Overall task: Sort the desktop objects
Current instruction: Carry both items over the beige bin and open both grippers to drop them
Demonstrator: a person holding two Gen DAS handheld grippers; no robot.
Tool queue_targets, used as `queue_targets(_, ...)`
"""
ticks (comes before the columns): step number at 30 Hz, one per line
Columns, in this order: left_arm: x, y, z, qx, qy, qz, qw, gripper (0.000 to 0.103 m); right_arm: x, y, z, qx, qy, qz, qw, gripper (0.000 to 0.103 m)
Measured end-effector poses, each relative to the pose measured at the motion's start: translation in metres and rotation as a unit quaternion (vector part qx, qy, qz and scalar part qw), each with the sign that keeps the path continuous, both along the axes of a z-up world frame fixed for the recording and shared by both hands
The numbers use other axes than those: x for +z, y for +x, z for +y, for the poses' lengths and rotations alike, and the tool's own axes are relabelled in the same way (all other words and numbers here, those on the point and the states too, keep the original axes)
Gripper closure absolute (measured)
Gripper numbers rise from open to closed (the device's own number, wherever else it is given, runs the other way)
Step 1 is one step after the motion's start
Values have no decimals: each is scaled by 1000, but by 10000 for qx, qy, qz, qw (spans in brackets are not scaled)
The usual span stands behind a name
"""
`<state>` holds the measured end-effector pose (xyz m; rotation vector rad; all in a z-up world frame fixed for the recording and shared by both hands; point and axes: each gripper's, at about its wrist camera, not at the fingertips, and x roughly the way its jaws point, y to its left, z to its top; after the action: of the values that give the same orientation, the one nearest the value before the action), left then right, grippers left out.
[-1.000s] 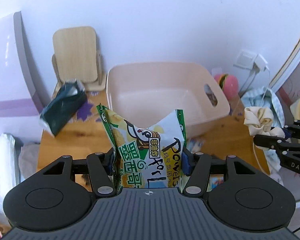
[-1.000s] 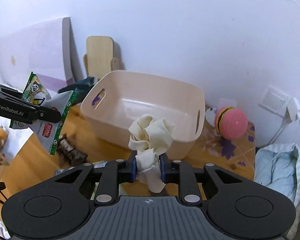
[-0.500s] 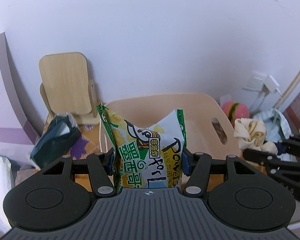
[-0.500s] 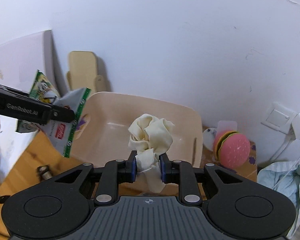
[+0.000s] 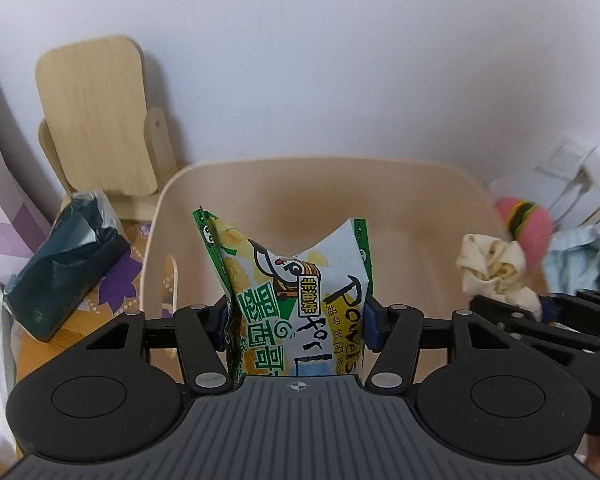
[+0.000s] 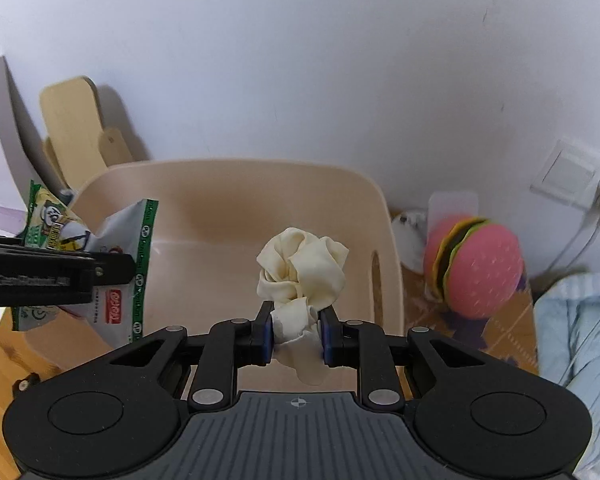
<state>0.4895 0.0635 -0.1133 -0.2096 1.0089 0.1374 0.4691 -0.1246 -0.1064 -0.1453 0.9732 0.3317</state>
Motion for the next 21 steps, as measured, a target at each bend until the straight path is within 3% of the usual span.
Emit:
queue_targets(4, -23, 9, 0, 91, 146, 314, 9994, 44, -16, 3, 5, -23, -66, 205, 9998, 81)
queue_targets(10, -45, 10, 0, 134, 250, 530, 9982, 43, -42, 10, -6, -439, 268, 769, 9957, 81)
queue_targets(12, -48, 8, 1, 130, 302, 561, 9979, 41, -43, 7, -5, -417, 235, 736, 9961, 80)
queue_targets(13, -48, 7, 1, 119, 287, 562, 9979, 41, -43, 6, -4, -413, 182, 726, 9963, 77)
queue_targets(15, -47, 4, 4, 98, 142, 498, 9986, 38, -42, 4, -4, -392, 195, 702, 9966, 54)
queue_targets(17, -43, 1, 8, 127, 5, 443, 9989, 35, -38, 2, -5, -383, 297, 636, 9968, 39)
queue_targets(21, -25, -9, 16, 200, -11, 154, 9997, 29, -24, -7, -11, -404, 379, 489, 9973, 34)
